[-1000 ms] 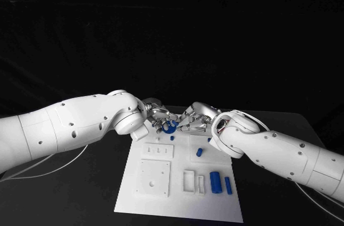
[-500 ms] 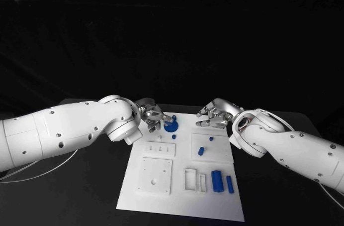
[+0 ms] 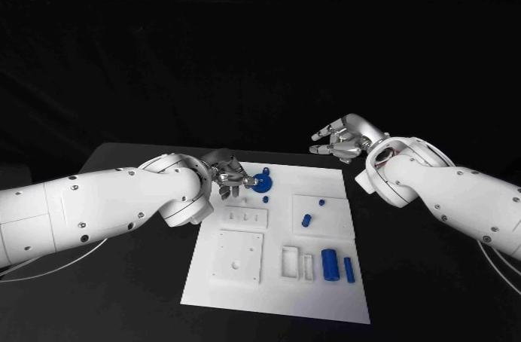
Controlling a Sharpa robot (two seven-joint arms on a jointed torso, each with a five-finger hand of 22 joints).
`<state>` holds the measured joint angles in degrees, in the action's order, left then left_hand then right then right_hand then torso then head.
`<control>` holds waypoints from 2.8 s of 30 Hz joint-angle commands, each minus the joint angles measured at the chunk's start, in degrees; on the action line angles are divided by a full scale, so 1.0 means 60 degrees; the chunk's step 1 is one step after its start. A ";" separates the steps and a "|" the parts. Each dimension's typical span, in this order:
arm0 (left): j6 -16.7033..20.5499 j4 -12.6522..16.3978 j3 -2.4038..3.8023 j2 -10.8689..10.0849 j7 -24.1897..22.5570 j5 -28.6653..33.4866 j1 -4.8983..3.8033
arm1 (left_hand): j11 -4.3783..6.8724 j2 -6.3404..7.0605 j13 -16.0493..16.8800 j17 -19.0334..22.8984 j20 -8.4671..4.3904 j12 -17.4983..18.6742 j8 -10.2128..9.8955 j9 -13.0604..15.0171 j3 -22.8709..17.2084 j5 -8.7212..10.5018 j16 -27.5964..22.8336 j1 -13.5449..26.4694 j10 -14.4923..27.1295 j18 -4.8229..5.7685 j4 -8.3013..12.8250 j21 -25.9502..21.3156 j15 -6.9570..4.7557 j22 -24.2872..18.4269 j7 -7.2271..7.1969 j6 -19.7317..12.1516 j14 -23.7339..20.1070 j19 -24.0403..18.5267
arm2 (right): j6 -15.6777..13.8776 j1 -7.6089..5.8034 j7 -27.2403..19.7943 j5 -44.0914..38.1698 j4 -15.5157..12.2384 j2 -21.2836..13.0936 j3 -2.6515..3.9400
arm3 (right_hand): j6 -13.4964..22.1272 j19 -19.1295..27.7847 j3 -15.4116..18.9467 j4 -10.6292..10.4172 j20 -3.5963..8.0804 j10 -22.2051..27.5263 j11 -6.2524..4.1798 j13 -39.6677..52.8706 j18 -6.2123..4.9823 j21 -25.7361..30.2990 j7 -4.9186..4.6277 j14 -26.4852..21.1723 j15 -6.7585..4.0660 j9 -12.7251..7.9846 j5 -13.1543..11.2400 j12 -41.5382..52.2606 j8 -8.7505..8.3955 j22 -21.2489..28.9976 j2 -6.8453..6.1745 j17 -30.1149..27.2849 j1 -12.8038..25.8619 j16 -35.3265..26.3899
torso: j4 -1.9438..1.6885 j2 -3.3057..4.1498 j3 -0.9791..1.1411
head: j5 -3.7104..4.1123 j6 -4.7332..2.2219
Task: Assemble the parts on the task board
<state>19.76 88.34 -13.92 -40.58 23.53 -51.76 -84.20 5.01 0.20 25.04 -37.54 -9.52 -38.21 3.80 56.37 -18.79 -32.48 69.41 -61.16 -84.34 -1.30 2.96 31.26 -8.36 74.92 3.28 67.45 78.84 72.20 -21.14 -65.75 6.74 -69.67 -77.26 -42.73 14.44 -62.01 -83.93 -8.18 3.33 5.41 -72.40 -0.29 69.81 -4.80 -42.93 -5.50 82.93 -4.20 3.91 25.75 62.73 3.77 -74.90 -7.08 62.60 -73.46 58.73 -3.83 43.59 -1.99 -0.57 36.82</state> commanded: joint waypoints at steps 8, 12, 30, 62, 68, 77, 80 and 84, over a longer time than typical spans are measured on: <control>0.0377 0.0110 -0.0004 0.0009 0.0379 -0.0863 0.0451 | 0.0110 -0.0086 0.0255 -0.0167 -0.0004 -0.0023 -0.0001 0.0020 -0.0413 -0.0046 0.0140 -0.0209 -0.0384 0.0087 0.0326 0.0115 -0.0033 0.0177 -0.0875 0.1006 0.0049 0.0003 | -0.0723 -0.0385 -0.0462 0.1027 0.0770 0.0367 0.0020 | -0.0120 -0.0358 -0.0019 0.0049 -0.0024 0.0273 -0.0022 -0.0580 -0.0172 0.1355 0.0025 -0.0104 -0.0007 -0.0011 0.0118 -0.0512 -0.0029 -0.0545 0.0035 -0.0540 0.0200 -0.0557 | -0.0028 -0.0029 0.0022 | 0.0053 0.0153; 0.0317 0.0102 -0.0004 0.0019 0.0414 -0.0908 0.0583 | 0.0114 -0.0084 0.0302 -0.0235 -0.0007 -0.0033 0.0001 0.0018 -0.0408 -0.0065 0.0184 -0.0193 -0.0382 0.0087 0.0322 0.0144 -0.0037 0.0179 -0.0879 0.1026 0.0071 0.0004 | -0.0799 -0.0430 -0.0449 0.1110 0.0912 0.0457 0.0021 | -0.0113 -0.0365 -0.0025 0.0062 -0.0025 0.0307 -0.0022 -0.0628 -0.0178 0.1494 0.0021 -0.0116 -0.0007 -0.0012 0.0122 -0.0539 -0.0032 -0.0530 0.0048 -0.0586 0.0199 -0.0595 | -0.0009 -0.0008 0.0032 | 0.0069 0.0201; 0.0158 0.0066 -0.0004 0.0067 0.0543 -0.1275 0.0913 | 0.0119 -0.0120 0.0402 -0.0365 -0.0006 -0.0083 -0.0002 0.0014 -0.0410 -0.0039 0.0262 -0.0149 -0.0383 0.0077 0.0292 0.0216 -0.0037 0.0177 -0.0892 0.1064 0.0131 0.0017 | -0.0778 -0.0460 -0.0409 0.1174 0.0974 0.0566 0.0023 | -0.0110 -0.0392 -0.0046 0.0093 -0.0025 0.0359 -0.0021 -0.0716 -0.0183 0.1723 0.0021 -0.0141 -0.0006 -0.0012 0.0112 -0.0571 -0.0032 -0.0523 0.0064 -0.0679 0.0236 -0.0667 | -0.0014 -0.0012 0.0015 | 0.0069 0.0389; -0.0562 0.0171 -0.0003 -0.0035 0.1175 -0.1695 0.0956 | 0.0122 -0.0145 0.0515 -0.0470 0.0003 -0.0120 -0.0010 0.0006 -0.0432 -0.0023 0.0323 -0.0126 -0.0377 0.0055 0.0324 0.0296 -0.0033 0.0175 -0.0893 0.1077 0.0153 0.0005 | -0.0651 -0.0460 -0.0325 0.1180 0.1028 0.0548 0.0023 | -0.0092 -0.0415 -0.0051 0.0110 -0.0028 0.0383 -0.0017 -0.0753 -0.0186 0.1873 0.0015 -0.0156 -0.0003 -0.0012 0.0169 -0.0558 -0.0032 -0.0540 0.0063 -0.0715 0.0259 -0.0683 | -0.0004 -0.0008 0.0025 | 0.0032 0.0542; -0.0633 0.0183 -0.0003 -0.0032 0.1221 -0.1704 0.0958 | 0.0120 -0.0143 0.0528 -0.0453 0.0013 -0.0103 -0.0007 -0.0017 -0.0431 -0.0012 0.0308 -0.0120 -0.0380 0.0049 0.0327 0.0304 -0.0026 0.0172 -0.0894 0.1079 0.0155 -0.0011 | -0.0637 -0.0460 -0.0315 0.1181 0.1036 0.0555 0.0023 | -0.0085 -0.0423 -0.0051 0.0113 -0.0029 0.0384 -0.0015 -0.0758 -0.0186 0.1904 0.0013 -0.0162 -0.0001 -0.0011 0.0190 -0.0547 -0.0032 -0.0548 0.0067 -0.0729 0.0267 -0.0691 | 0.0000 -0.0003 0.0022 | 0.0027 0.0558; -0.0767 0.0175 -0.0003 -0.0024 0.1282 -0.1715 0.0959 | 0.0106 -0.0135 0.0548 -0.0398 0.0022 -0.0086 -0.0012 -0.0073 -0.0411 0.0031 0.0272 -0.0099 -0.0379 0.0043 0.0303 0.0309 -0.0020 0.0168 -0.0888 0.1074 0.0134 -0.0029 | -0.0627 -0.0460 -0.0313 0.1178 0.1050 0.0567 0.0022 | -0.0083 -0.0427 -0.0047 0.0108 -0.0030 0.0392 -0.0014 -0.0770 -0.0186 0.1924 0.0012 -0.0167 -0.0001 -0.0011 0.0193 -0.0550 -0.0031 -0.0554 0.0071 -0.0736 0.0278 -0.0695 | 0.0001 -0.0001 0.0024 | 0.0028 0.0580; -0.0835 0.0172 -0.0003 -0.0014 0.1309 -0.1784 0.0959 | 0.0099 -0.0130 0.0550 -0.0377 0.0025 -0.0059 -0.0010 -0.0146 -0.0391 0.0067 0.0251 -0.0110 -0.0382 0.0044 0.0273 0.0307 -0.0018 0.0167 -0.0885 0.1077 0.0132 -0.0038 | -0.0613 -0.0460 -0.0314 0.1176 0.1061 0.0578 0.0022 | -0.0083 -0.0427 -0.0047 0.0108 -0.0030 0.0392 -0.0014 -0.0770 -0.0186 0.1924 0.0012 -0.0167 -0.0001 -0.0011 0.0193 -0.0550 -0.0031 -0.0554 0.0071 -0.0736 0.0278 -0.0695 | 0.0005 -0.0003 0.0027 | 0.0033 0.0592; -0.0919 0.0180 -0.0004 -0.0002 0.1332 -0.1849 0.0959 | 0.0099 -0.0131 0.0553 -0.0363 0.0025 -0.0060 -0.0009 -0.0157 -0.0389 0.0076 0.0244 -0.0115 -0.0381 0.0044 0.0270 0.0308 -0.0017 0.0167 -0.0884 0.1080 0.0128 -0.0038 | -0.0598 -0.0460 -0.0316 0.1193 0.1068 0.0589 0.0022 | -0.0083 -0.0427 -0.0047 0.0108 -0.0030 0.0392 -0.0014 -0.0770 -0.0186 0.1924 0.0012 -0.0167 -0.0001 -0.0011 0.0193 -0.0550 -0.0031 -0.0554 0.0071 -0.0736 0.0278 -0.0695 | 0.0002 -0.0002 0.0027 | 0.0029 0.0601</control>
<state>16.19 89.30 -13.81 -40.72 30.76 -62.16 -78.61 4.58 0.20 28.27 -39.76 -9.52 -38.71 3.60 55.47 -19.03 -32.32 71.22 -61.16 -84.75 -1.30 2.73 32.82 -8.38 74.92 3.45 67.70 79.84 72.19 -25.46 -68.49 5.02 -62.53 -70.86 -39.29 14.54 -62.45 -83.94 -8.49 3.63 5.42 -70.45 -0.40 65.25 -4.76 -31.55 -5.28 82.47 -4.17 3.93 26.68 59.58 3.77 -74.92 -6.71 58.25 -72.31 54.75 -3.80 43.57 -1.82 -0.39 40.41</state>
